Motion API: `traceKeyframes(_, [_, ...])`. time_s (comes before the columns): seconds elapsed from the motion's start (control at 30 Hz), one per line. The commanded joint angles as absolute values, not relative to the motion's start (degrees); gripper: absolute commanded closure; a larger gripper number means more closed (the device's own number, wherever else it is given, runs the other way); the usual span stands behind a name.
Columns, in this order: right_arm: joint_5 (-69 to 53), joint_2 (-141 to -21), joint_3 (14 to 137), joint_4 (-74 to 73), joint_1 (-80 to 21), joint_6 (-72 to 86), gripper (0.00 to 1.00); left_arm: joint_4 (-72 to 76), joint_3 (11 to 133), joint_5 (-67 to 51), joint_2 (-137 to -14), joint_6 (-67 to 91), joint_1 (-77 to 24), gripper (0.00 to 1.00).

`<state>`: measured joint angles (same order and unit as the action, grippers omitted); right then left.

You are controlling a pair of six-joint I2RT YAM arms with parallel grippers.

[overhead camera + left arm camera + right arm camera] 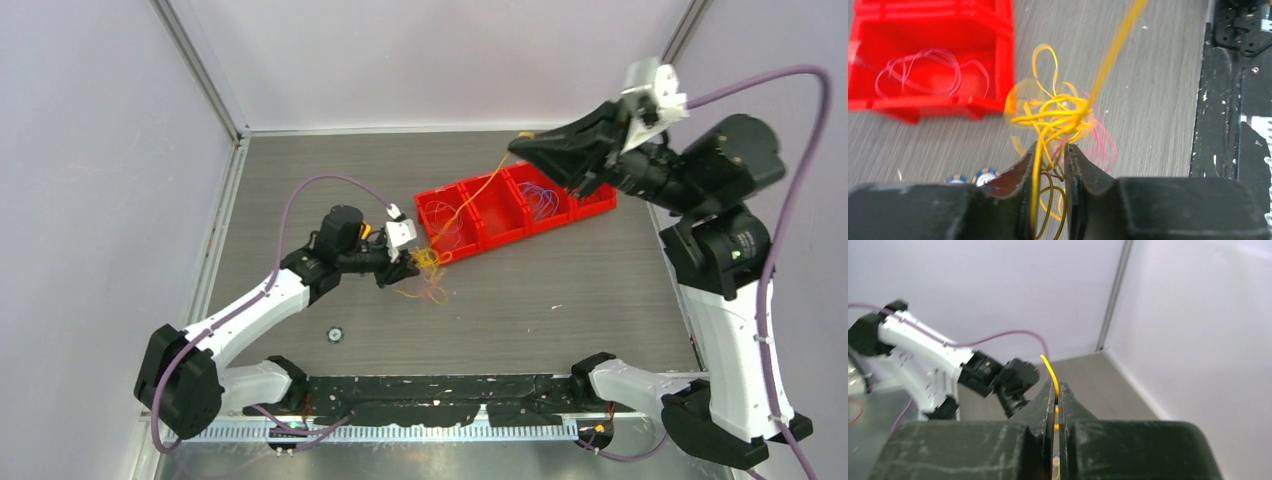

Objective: Untangle the cables

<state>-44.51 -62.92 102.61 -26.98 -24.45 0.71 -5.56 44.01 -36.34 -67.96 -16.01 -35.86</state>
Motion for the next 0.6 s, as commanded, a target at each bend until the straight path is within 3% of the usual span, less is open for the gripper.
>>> traceKeyframes(0.0, [-45.54,-64.05,107.62,-18.19,-17.50,10.71,0.94,-15.24,44.39,-40.17,-64.63,-22.05,-30.97,0.82])
traceKeyframes(0.2, [-47.36,-64.87,110.75,-13.34,-8.73,16.56,0.95,-23.84,42.43,-38.95,-62.51,-30.55,-27.72,0.99])
traceKeyframes(0.4, [-49.12,-64.54,110.90,-13.85,-2.77,17.90,0.95,-30.06,41.40,-40.03,-61.09,-37.31,-19.86,1.00])
traceKeyframes(0.57, [-46.09,-62.88,102.18,-29.56,-0.04,2.49,0.95,-36.18,41.47,-40.80,-58.77,-44.16,-15.34,1.00])
